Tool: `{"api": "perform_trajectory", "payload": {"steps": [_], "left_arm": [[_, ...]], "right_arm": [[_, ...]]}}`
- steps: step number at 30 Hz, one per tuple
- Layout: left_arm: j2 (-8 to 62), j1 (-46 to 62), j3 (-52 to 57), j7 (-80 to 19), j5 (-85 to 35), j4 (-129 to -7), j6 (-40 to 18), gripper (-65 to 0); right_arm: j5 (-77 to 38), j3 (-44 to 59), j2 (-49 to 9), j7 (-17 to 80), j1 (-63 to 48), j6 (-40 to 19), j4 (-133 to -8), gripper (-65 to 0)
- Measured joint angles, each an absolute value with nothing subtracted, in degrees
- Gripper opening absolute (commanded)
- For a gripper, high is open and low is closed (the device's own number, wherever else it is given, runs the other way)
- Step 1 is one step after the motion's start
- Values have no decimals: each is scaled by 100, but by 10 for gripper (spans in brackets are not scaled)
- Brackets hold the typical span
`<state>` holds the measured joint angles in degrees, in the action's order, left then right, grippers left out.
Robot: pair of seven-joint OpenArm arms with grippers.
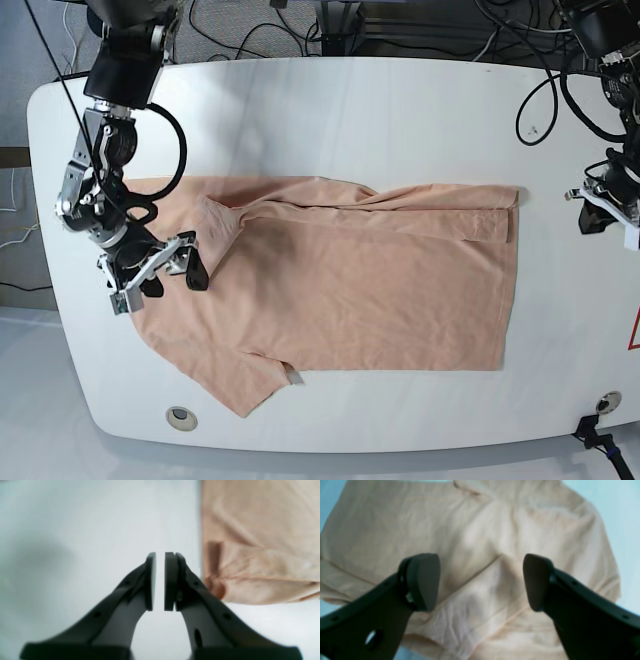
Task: Fold the T-shirt properly
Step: 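Fold the sleeve inward with the right gripper toward the shirt's middle, then grasp the folded edge with both grippers at its two corners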
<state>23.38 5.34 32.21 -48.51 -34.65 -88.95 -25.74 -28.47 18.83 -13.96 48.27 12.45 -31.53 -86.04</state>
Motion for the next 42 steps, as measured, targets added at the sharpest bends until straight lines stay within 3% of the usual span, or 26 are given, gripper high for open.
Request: {"api": "perform_trajectory", "payload": {"steps": [8, 11, 13, 16, 18, 27, 40, 42], "left_arm": [[2231, 513, 2602, -4847, -3452, -9135, -3889, -598], [2257, 521, 2296, -4840, -3422, -9111, -3990, -592], [2255, 521, 2064, -4838, -3105, -9111, -3990, -499], [2239, 554, 1767, -4431, -2646, -9120, -3992, -268], [2206, 600, 1728, -4143, -2547, -9120, -3994, -211], [1959, 217, 1710, -4084, -952, -8466, -3997, -211], [1765, 340, 1730, -3951, -1011, -8047, -3994, -213], [1763, 285, 1730, -3957, -1000, -8003, -3994, -243]], "right_arm": [[-2829, 1879, -1350, 4816, 598, -3151, -8882, -151], [-2829, 1881, -1365, 4801, 585, -3155, -8882, -151], [-2834, 1879, -1365, 4777, 580, -3155, -8884, -151], [-2834, 1881, -1365, 4781, 519, -3155, -8882, -151], [-2827, 1879, -1365, 4781, 519, -3155, -8882, -151], [-2827, 1874, -1365, 4781, 519, -3155, -8877, -151], [-2827, 1876, -1363, 4781, 519, -3155, -8875, -151], [-2832, 1879, -1363, 4779, 517, -3157, -8875, -151]]}}
